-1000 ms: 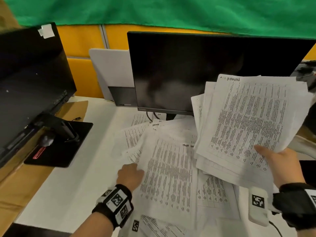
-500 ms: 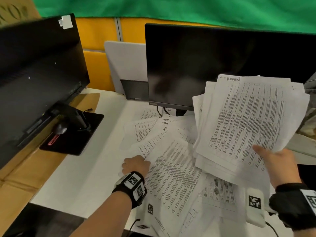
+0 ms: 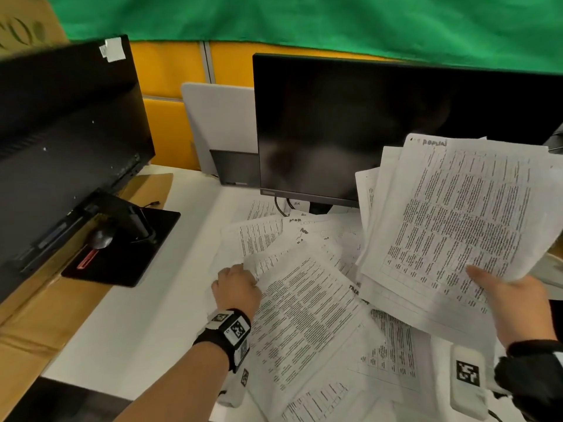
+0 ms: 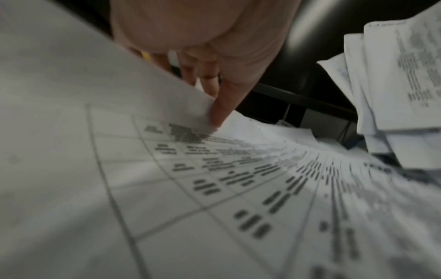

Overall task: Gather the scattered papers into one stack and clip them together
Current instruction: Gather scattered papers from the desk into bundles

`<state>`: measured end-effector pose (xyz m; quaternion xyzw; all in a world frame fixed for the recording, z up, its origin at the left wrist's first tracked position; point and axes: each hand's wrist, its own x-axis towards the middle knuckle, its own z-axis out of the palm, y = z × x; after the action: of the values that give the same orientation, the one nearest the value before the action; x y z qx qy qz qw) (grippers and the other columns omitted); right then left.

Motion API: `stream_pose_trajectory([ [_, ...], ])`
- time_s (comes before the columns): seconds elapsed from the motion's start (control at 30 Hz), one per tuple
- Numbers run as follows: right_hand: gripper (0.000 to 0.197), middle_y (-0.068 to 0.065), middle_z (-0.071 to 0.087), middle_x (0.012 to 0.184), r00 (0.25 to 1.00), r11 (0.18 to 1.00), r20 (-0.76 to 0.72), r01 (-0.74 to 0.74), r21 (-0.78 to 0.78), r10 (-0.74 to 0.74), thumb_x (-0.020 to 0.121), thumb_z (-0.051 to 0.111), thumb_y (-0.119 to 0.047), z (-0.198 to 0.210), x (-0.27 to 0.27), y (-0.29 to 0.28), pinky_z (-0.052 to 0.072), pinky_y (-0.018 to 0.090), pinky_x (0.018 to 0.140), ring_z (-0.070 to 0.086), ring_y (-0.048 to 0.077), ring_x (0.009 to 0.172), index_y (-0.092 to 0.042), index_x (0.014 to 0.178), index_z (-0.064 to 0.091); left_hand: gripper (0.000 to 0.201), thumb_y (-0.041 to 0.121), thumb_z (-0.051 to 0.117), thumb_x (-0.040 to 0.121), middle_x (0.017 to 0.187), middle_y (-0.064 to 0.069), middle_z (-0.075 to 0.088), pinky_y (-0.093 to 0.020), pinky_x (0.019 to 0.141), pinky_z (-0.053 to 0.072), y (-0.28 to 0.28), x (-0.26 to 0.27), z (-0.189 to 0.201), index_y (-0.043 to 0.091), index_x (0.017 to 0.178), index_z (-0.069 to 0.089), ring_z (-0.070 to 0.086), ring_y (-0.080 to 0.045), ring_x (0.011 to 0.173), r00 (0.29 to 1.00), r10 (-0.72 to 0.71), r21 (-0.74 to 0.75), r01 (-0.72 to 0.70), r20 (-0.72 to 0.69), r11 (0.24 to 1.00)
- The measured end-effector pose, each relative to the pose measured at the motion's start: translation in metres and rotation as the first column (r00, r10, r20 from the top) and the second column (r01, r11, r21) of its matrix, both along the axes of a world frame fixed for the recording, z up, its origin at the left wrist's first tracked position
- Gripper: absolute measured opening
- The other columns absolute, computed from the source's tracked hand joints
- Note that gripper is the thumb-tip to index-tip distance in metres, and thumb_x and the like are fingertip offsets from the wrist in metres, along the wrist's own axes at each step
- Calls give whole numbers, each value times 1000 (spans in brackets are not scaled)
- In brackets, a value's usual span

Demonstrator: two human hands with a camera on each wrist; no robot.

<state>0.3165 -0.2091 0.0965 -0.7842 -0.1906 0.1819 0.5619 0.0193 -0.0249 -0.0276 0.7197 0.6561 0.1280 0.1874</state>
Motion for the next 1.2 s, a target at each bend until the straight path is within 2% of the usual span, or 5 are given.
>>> stream_pose_trajectory([
  [0.3,43,17,57,131,1000,1000,12,7,7,-7,90,59,-9,-2,9,-5,40,38,86,51,21,101,-4,132,51,46,2,59,88,99,-1,63,-11,62,48,9,-13,30,23,126,44,61,-15,83,807,27,-123,57,590,991],
  [0.43,43,16,57,132,1000,1000,4,10,22,-10,89,59,-8,-6,10,-5,41,38,86,51,21,101,-4,132,51,85,3,54,90,122,-7,61,-22,87,44,22,-7,38,33,152,3,61,-21,103,883,-188,-149,274,429,950],
  [0.6,43,18,59,128,1000,1000,-3,16,5,-16,88,61,-8,-14,12,-3,42,39,85,54,24,99,-2,130,53,28,8,49,91,99,-5,60,-20,67,49,18,14,15,4,116,61,60,-19,87,937,-340,-188,349,79,918],
  [0.83,42,15,60,127,999,999,-17,32,-26,-32,88,61,-10,-22,18,-2,43,40,87,55,25,100,-4,129,54,58,35,61,83,143,-15,40,-38,111,33,36,26,-4,6,132,49,35,-32,133,921,-310,-187,270,-234,944],
  [1.2,43,16,59,129,999,998,-5,43,-55,-44,90,60,-12,-25,18,1,44,50,97,54,38,118,-5,131,52,26,10,49,85,110,-4,52,-28,82,46,31,28,-2,4,107,61,52,-22,97,951,-290,11,292,-105,956],
])
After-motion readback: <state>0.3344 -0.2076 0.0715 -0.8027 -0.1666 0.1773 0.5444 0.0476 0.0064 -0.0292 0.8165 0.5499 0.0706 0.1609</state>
